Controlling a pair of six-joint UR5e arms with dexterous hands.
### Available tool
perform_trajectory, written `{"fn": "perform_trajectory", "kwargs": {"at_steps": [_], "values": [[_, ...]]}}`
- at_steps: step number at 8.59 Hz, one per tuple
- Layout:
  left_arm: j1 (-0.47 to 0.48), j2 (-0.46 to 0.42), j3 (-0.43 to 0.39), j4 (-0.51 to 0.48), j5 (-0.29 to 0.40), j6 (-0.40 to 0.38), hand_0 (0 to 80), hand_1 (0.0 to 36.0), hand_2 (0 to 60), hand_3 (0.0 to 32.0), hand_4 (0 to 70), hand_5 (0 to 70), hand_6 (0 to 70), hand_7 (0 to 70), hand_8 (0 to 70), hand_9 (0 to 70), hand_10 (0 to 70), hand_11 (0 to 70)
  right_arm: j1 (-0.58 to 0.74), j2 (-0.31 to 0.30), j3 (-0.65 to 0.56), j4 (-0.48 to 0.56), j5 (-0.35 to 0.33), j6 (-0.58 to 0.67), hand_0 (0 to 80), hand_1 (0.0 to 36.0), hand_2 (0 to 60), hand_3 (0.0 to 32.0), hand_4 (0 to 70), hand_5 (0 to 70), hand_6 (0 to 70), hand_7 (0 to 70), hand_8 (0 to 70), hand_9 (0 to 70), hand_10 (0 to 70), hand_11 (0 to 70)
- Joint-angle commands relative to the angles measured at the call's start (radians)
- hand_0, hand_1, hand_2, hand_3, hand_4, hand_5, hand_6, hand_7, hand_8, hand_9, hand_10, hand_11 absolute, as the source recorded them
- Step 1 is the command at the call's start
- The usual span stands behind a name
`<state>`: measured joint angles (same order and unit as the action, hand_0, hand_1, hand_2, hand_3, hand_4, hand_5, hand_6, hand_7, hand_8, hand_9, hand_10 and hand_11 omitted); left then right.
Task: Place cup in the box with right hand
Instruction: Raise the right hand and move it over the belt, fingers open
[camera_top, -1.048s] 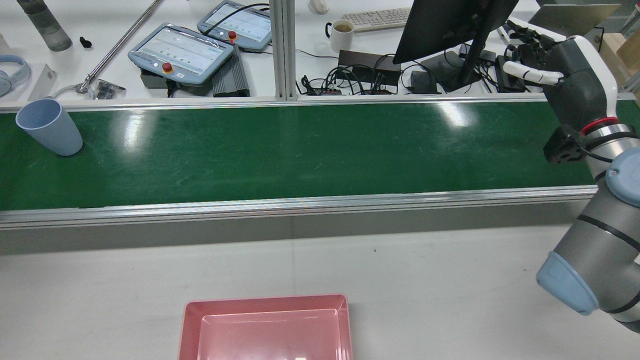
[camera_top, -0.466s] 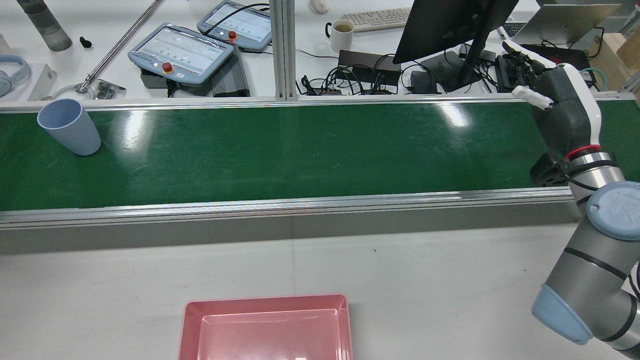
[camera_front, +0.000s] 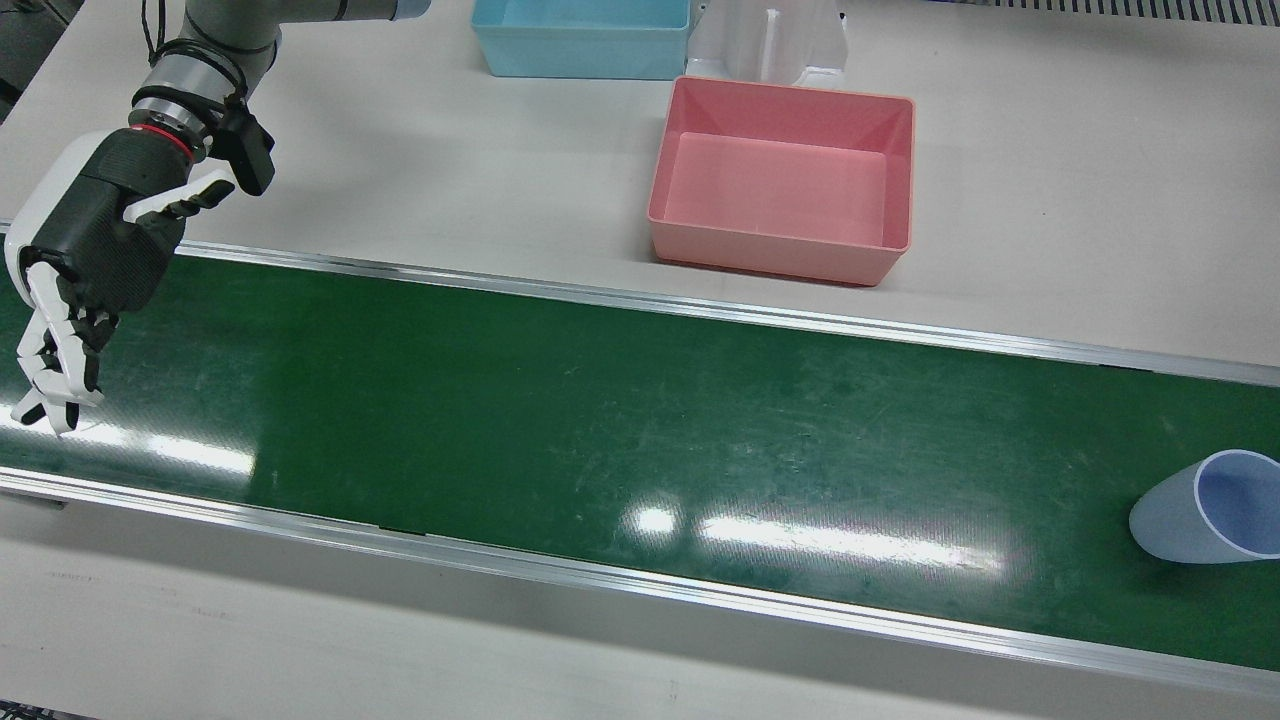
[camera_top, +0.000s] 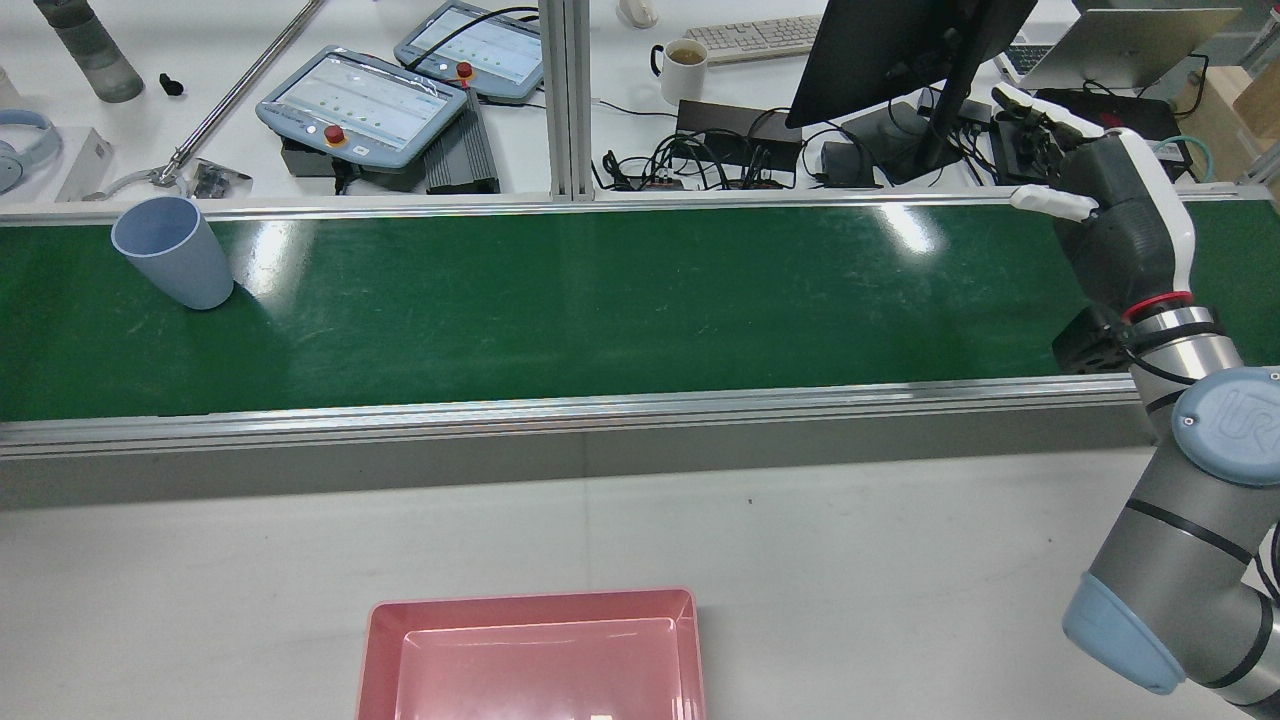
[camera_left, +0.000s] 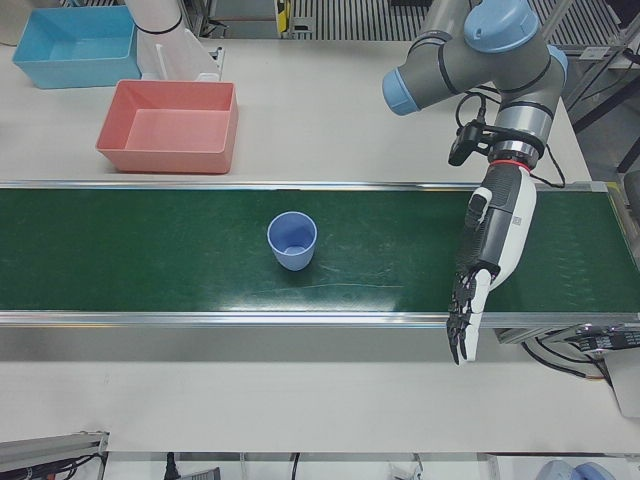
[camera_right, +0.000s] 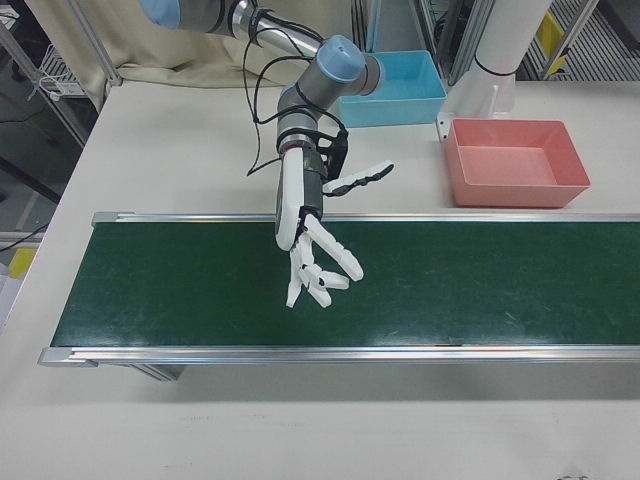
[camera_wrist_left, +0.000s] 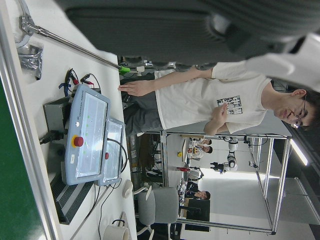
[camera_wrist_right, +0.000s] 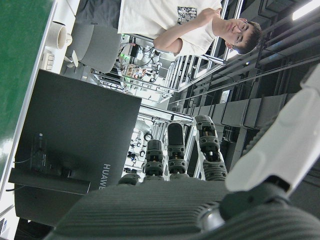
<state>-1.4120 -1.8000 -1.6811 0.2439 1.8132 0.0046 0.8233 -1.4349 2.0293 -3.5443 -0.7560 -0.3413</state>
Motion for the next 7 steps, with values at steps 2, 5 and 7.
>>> {"fn": "perform_trajectory", "kwargs": {"at_steps": [2, 5, 7], "values": [[-0.001, 0.001, 0.000, 0.000, 0.000, 0.000, 0.0, 0.0, 0.0, 0.0, 0.0, 0.0, 0.0, 0.0, 0.0, 0.0, 0.0, 0.0, -0.013, 0.001, -0.003, -0.001, 0.000, 0.001, 44.3, 0.5, 0.0, 0.0, 13.4, 2.6, 9.4, 42.7, 8.6, 19.7, 0.0, 0.0], [-0.001, 0.001, 0.001, -0.001, 0.000, 0.000, 0.0, 0.0, 0.0, 0.0, 0.0, 0.0, 0.0, 0.0, 0.0, 0.0, 0.0, 0.0, -0.006, -0.022, 0.002, 0.001, 0.004, 0.007, 44.7, 0.0, 0.0, 0.0, 10.5, 2.5, 8.7, 39.5, 8.1, 18.5, 0.0, 0.0], [0.001, 0.001, 0.000, 0.000, 0.000, 0.000, 0.0, 0.0, 0.0, 0.0, 0.0, 0.0, 0.0, 0.0, 0.0, 0.0, 0.0, 0.0, -0.032, -0.009, -0.011, -0.004, 0.000, -0.005, 46.6, 5.5, 0.0, 0.0, 12.0, 3.8, 9.2, 40.5, 8.5, 18.8, 0.0, 0.0]]}}
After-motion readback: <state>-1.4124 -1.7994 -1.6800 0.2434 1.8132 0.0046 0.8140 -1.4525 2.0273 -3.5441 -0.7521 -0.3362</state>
